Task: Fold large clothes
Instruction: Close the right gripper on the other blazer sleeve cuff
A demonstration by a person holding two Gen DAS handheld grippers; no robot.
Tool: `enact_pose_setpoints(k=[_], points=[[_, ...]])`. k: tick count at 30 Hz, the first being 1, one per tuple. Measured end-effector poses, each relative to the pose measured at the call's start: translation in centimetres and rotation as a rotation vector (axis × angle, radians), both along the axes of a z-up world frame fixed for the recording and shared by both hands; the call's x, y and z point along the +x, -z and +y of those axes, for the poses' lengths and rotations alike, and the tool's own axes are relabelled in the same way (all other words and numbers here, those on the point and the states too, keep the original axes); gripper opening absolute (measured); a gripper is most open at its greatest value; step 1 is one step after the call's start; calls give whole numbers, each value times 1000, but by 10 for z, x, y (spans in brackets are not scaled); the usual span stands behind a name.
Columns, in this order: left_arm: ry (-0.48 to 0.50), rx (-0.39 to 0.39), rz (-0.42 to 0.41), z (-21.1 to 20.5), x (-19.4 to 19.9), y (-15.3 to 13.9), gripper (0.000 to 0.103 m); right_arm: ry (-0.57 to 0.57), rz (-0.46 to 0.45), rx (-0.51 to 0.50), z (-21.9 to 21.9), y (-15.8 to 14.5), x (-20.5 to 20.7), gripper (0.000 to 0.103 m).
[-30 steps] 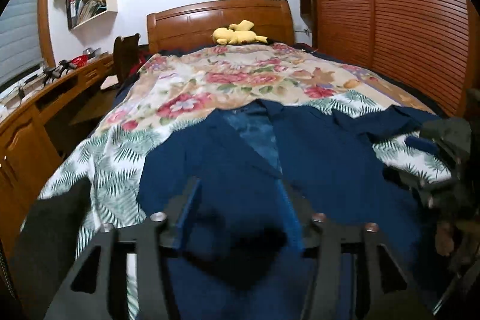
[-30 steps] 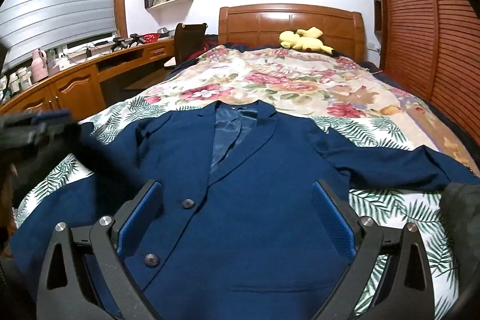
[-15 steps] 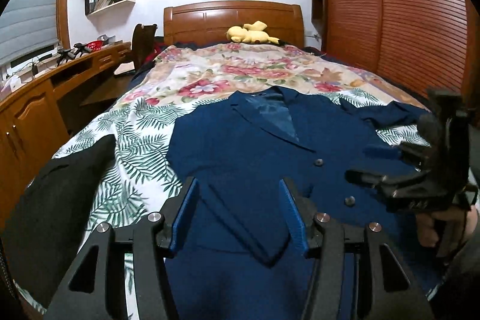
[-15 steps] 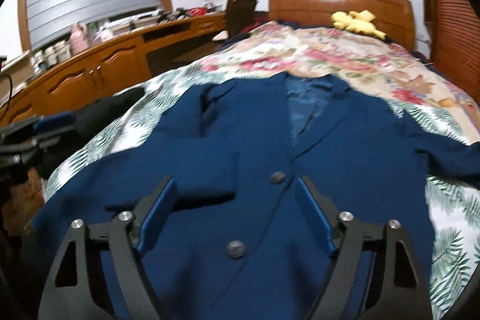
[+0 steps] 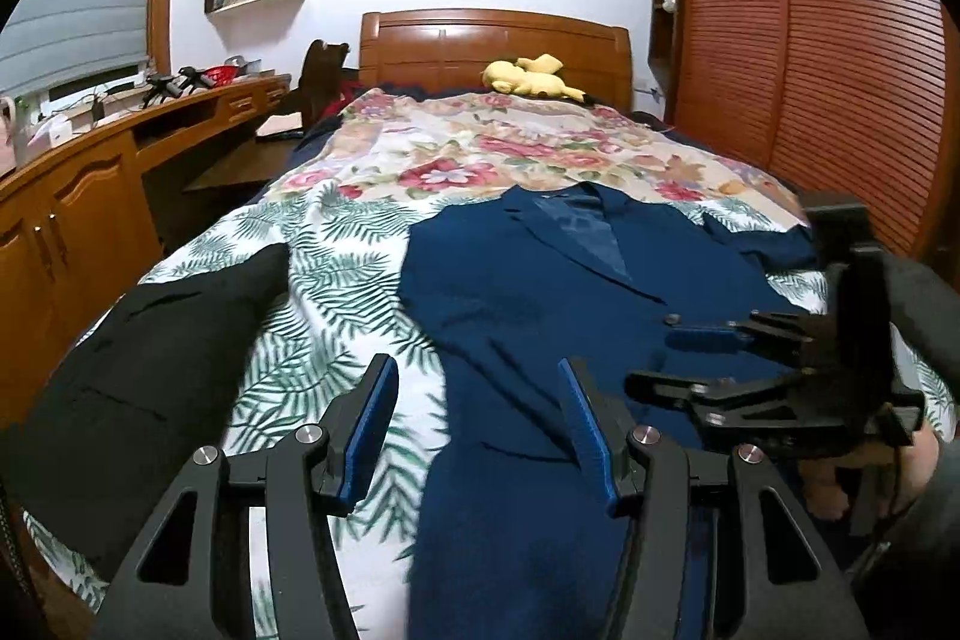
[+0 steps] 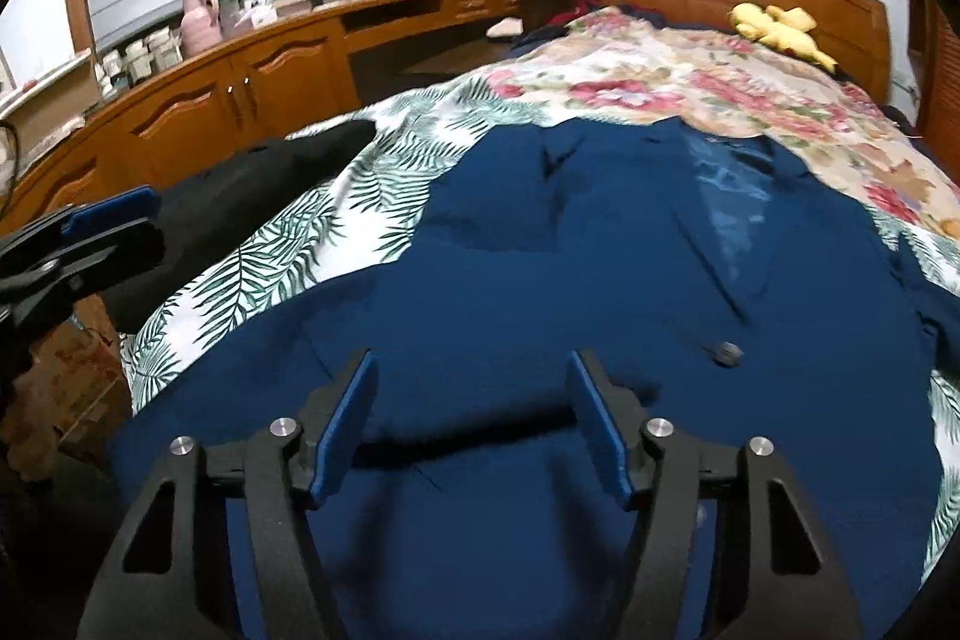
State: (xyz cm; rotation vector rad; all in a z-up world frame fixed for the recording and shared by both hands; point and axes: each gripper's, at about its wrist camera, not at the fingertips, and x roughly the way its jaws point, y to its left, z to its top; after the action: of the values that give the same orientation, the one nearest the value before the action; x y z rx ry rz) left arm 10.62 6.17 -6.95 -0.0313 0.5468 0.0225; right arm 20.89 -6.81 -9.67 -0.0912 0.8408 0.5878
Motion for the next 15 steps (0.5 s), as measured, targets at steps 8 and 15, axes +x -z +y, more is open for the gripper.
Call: enact_pose_setpoints(k=[8, 15], points=[[-23, -16, 23, 11, -7, 5, 57, -10, 135, -72, 49, 33, 39, 55], [-25, -50, 36, 7, -6, 3, 57, 8, 184, -99, 46, 41, 47, 10]])
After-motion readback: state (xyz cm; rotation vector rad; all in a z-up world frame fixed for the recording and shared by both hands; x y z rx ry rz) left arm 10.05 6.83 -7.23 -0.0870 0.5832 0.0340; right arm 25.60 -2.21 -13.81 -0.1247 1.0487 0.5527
